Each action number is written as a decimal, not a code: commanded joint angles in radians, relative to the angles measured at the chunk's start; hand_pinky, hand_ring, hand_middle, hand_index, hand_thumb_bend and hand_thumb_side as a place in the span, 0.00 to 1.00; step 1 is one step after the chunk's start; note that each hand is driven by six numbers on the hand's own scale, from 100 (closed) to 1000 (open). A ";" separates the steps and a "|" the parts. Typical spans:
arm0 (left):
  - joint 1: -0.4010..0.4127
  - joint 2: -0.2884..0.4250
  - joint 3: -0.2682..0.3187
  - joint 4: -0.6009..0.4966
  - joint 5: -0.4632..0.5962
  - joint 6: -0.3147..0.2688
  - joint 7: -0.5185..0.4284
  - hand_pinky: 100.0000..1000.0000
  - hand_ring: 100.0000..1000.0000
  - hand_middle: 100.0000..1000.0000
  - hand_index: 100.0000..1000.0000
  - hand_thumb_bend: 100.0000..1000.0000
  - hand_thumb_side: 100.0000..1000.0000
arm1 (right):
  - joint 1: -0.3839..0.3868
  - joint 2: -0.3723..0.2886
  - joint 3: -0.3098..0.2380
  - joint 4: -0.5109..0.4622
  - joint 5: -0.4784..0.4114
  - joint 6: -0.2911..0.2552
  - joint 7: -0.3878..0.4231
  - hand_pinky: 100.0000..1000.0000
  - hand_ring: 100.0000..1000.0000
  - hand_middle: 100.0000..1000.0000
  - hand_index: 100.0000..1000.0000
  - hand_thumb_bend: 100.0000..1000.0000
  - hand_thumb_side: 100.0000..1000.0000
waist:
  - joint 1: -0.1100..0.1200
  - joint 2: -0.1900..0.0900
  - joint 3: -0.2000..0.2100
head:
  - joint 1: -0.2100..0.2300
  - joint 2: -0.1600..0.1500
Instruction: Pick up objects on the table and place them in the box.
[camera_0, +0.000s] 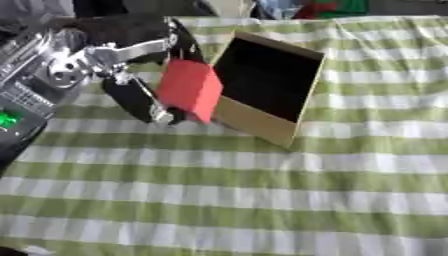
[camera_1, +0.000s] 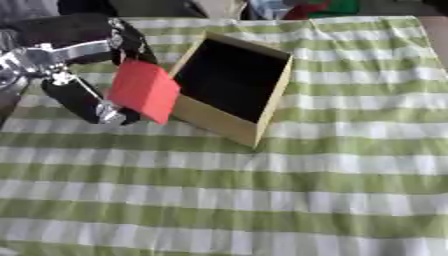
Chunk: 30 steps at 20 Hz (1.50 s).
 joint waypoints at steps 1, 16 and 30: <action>-0.048 -0.041 0.021 0.040 -0.036 -0.029 0.025 0.52 0.61 0.40 0.44 0.09 0.00 | -0.017 -0.010 -0.010 -0.020 -0.002 -0.007 -0.001 0.88 0.70 0.68 0.87 0.00 0.56 | -0.003 -0.015 -0.003 | 0.009 -0.015; -0.156 -0.304 0.068 0.387 -0.242 -0.119 0.177 0.47 0.60 0.40 0.41 0.07 0.00 | -0.031 0.001 -0.011 -0.020 -0.005 -0.013 0.002 0.88 0.70 0.68 0.87 0.00 0.56 | -0.009 0.001 -0.030 | 0.024 -0.032; -0.168 -0.432 0.113 0.699 -0.401 -0.285 0.331 0.51 0.62 0.47 0.67 0.27 0.00 | -0.031 0.010 -0.012 -0.020 -0.008 -0.011 0.003 0.88 0.70 0.68 0.87 0.00 0.57 | -0.012 0.007 -0.043 | 0.025 -0.035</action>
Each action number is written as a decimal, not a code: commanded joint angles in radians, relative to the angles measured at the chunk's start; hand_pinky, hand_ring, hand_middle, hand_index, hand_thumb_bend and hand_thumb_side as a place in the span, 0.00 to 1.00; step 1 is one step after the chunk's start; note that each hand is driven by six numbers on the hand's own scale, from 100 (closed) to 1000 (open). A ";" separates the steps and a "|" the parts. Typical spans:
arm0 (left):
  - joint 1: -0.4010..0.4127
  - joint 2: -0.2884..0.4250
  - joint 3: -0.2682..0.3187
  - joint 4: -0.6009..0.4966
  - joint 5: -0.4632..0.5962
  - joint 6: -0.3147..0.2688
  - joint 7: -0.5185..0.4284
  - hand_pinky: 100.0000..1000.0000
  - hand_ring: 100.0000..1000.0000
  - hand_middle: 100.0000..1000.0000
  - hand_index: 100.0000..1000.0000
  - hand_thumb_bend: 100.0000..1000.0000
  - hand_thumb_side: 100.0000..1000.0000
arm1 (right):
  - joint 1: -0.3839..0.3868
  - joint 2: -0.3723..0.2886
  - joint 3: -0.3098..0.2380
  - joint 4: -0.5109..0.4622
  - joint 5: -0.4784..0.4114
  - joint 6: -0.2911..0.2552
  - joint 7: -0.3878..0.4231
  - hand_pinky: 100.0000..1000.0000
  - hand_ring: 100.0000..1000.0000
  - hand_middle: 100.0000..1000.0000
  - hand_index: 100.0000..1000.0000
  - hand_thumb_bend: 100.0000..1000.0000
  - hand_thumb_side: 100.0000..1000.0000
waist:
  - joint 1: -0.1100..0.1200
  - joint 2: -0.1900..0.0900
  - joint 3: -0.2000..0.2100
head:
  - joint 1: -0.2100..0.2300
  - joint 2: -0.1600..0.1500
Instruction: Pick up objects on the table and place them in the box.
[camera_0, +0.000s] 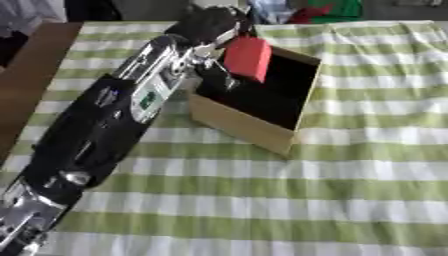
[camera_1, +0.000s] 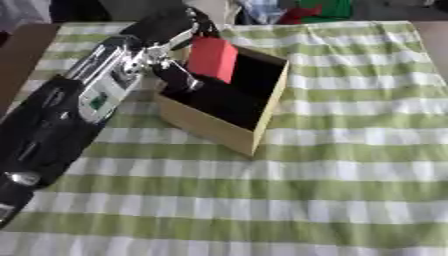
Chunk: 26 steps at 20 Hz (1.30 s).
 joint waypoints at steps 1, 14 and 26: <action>-0.030 -0.002 0.021 0.030 -0.007 -0.044 0.022 0.51 0.62 0.47 0.67 0.27 0.00 | -0.010 -0.007 -0.009 -0.020 -0.006 0.000 -0.001 0.88 0.70 0.68 0.87 0.00 0.57 | -0.004 -0.018 -0.001 | 0.003 -0.007; -0.031 -0.008 0.043 0.009 -0.144 0.017 0.036 0.49 0.79 0.74 0.94 0.68 0.00 | -0.004 -0.006 -0.010 -0.020 -0.009 0.002 0.000 0.88 0.70 0.68 0.87 0.00 0.57 | -0.005 -0.020 0.001 | 0.004 -0.010; 0.007 0.008 0.098 -0.289 0.012 0.109 0.119 0.55 0.69 0.64 0.88 0.46 0.00 | -0.004 -0.007 -0.014 -0.020 -0.006 -0.001 -0.003 0.88 0.70 0.68 0.87 0.00 0.57 | -0.007 -0.028 0.016 | -0.004 -0.006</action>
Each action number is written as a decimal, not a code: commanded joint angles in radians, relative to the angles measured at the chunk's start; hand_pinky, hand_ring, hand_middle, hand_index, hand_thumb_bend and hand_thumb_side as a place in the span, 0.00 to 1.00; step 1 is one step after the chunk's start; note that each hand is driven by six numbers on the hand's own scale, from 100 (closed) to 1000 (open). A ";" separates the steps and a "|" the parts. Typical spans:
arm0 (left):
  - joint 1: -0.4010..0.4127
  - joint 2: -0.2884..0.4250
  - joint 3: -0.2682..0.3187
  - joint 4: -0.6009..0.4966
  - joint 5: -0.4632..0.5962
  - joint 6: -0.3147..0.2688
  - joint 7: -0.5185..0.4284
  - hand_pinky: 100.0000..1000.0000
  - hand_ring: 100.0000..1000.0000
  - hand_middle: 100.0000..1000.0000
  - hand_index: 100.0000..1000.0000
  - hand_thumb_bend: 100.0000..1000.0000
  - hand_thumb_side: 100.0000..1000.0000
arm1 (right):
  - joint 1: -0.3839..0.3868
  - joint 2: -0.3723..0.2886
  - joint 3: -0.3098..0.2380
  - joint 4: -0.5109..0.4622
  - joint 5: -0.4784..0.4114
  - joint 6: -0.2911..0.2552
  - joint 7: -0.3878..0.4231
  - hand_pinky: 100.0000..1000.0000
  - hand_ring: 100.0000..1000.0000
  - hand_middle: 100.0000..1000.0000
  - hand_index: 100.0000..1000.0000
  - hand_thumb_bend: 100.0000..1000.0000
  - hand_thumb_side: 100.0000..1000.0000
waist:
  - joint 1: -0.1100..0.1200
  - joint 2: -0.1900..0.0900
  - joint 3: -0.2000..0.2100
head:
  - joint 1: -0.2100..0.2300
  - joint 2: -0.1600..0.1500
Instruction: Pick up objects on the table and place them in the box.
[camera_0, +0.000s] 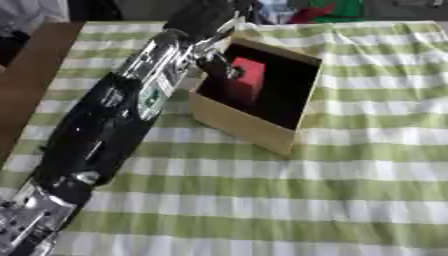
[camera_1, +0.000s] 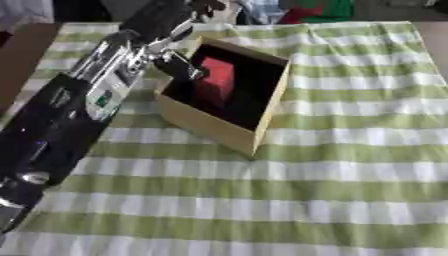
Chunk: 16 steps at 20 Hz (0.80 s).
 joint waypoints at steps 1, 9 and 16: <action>0.007 0.026 0.045 -0.148 0.065 0.051 0.034 0.57 0.68 0.63 0.88 0.45 0.00 | -0.010 -0.014 -0.013 -0.020 0.000 -0.004 -0.004 0.88 0.70 0.68 0.87 0.00 0.57 | -0.005 -0.029 0.005 | -0.005 -0.007; 0.191 0.093 0.147 -0.478 0.296 0.156 0.190 0.75 0.60 0.56 0.84 0.25 0.00 | -0.015 -0.018 -0.022 -0.020 0.007 -0.017 -0.014 0.88 0.70 0.68 0.86 0.00 0.56 | -0.010 -0.038 0.022 | -0.040 0.002; 0.336 0.144 0.236 -0.621 0.477 0.144 0.407 0.89 0.56 0.54 0.82 0.14 0.00 | -0.025 -0.022 -0.027 -0.020 0.011 -0.025 -0.020 0.88 0.70 0.68 0.86 0.00 0.55 | -0.016 -0.037 0.029 | -0.054 0.012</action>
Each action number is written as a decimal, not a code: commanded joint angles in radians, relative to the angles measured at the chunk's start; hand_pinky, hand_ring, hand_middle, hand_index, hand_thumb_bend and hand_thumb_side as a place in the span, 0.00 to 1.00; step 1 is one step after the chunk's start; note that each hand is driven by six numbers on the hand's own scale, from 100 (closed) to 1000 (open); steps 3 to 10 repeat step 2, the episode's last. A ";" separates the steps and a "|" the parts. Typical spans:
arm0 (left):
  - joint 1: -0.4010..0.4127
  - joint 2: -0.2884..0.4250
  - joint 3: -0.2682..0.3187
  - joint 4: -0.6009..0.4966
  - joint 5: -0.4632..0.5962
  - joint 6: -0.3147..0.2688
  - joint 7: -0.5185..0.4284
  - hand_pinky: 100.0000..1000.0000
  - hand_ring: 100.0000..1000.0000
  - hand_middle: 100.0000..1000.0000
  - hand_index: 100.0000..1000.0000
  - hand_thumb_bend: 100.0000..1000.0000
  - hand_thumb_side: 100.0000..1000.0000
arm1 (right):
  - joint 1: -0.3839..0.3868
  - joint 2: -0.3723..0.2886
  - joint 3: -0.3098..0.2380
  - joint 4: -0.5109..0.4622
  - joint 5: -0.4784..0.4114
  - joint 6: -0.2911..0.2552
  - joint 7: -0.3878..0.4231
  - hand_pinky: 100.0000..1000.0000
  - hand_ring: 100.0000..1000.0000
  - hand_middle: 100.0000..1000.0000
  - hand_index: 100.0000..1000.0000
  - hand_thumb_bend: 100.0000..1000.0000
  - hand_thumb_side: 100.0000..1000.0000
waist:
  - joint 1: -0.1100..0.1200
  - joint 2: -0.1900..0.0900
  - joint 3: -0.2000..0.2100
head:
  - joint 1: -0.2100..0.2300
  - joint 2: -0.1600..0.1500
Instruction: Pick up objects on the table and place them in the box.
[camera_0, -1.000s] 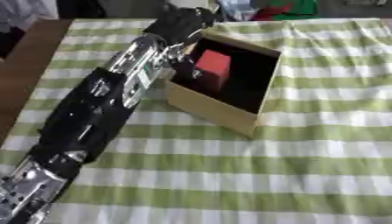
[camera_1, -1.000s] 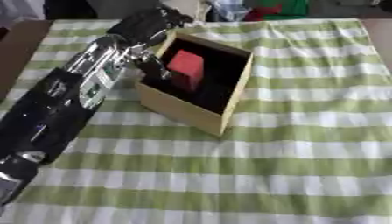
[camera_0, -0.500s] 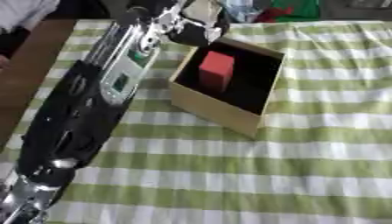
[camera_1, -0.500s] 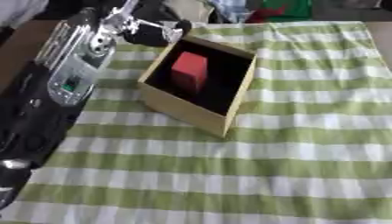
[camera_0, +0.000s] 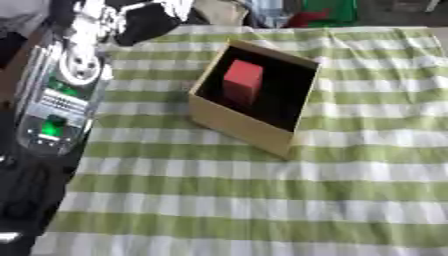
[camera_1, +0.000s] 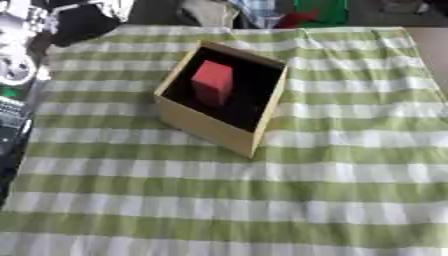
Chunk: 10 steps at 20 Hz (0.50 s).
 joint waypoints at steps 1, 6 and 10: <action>0.026 0.041 0.056 -0.055 0.096 -0.011 0.089 0.90 0.56 0.54 0.82 0.14 0.00 | -0.015 -0.022 -0.012 -0.020 0.008 -0.007 -0.004 0.88 0.70 0.68 0.86 0.00 0.55 | -0.003 -0.023 0.002 | -0.007 0.008; 0.040 0.046 0.068 -0.058 0.124 -0.021 0.111 0.90 0.56 0.54 0.82 0.14 0.00 | -0.015 -0.023 -0.013 -0.020 0.008 -0.009 -0.005 0.88 0.70 0.68 0.86 0.00 0.55 | -0.003 -0.023 0.003 | -0.007 0.009; 0.040 0.046 0.068 -0.058 0.124 -0.021 0.111 0.90 0.56 0.54 0.82 0.14 0.00 | -0.015 -0.023 -0.013 -0.020 0.008 -0.009 -0.005 0.88 0.70 0.68 0.86 0.00 0.55 | -0.003 -0.023 0.003 | -0.007 0.009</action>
